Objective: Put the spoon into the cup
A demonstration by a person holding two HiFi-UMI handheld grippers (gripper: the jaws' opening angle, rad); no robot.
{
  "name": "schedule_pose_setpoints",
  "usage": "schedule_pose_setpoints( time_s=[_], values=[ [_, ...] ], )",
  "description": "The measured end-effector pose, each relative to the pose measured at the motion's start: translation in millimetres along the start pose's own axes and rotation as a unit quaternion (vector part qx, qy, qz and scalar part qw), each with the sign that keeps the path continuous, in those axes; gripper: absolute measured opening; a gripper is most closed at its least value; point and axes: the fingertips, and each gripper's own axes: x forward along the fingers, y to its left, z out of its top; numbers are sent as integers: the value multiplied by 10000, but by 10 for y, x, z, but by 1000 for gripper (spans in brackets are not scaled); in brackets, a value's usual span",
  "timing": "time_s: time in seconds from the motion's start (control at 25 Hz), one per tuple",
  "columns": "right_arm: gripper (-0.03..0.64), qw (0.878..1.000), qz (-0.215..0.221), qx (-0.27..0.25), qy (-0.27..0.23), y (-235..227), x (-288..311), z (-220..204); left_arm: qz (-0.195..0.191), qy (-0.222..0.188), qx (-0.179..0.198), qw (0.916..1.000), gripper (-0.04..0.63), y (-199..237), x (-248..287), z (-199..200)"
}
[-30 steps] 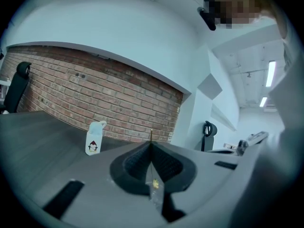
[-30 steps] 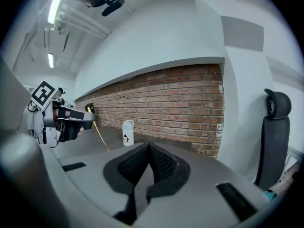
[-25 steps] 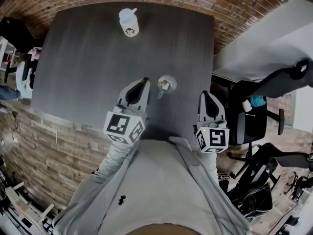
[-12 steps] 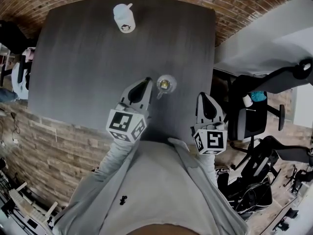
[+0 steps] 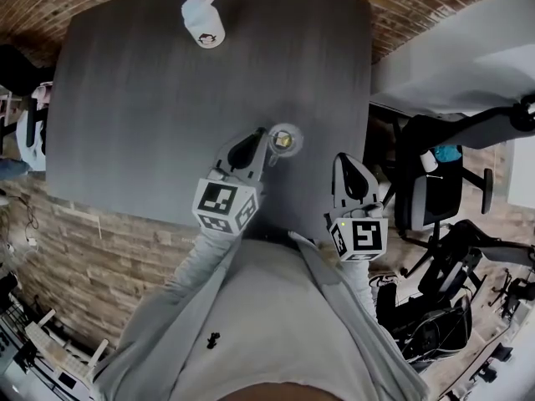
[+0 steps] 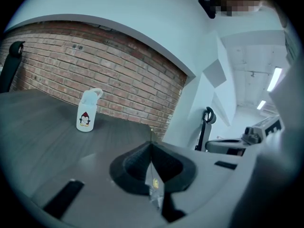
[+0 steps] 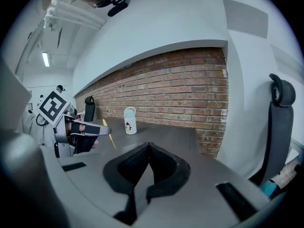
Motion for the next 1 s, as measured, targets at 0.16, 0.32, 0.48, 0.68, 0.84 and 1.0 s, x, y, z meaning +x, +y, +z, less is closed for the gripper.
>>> schedule_pose_setpoints(
  time_s=[0.16,0.32,0.48,0.68,0.84,1.0],
  values=[
    [17,9999,95,-6,67,46,29,-56,11,96,-31,9999,20,31,72,-96],
    [17,9998,153,-12,101,81,47,-89,73,189,-76,9998,20,81,115,-195],
    [17,9998,166,-15,94,113,63,-89,111,266,-228,9993,20,137,121,-299],
    [17,9998,166,-4,124,115,48,-125,132,330,-215,9991,20,117,161,-392],
    [17,9997,182,15,155,142,49,-155,158,324,-74,9993,21,112,176,-416],
    [17,9996,223,26,153,175,64,-160,174,379,73,9991,21,107,201,-444]
  ],
)
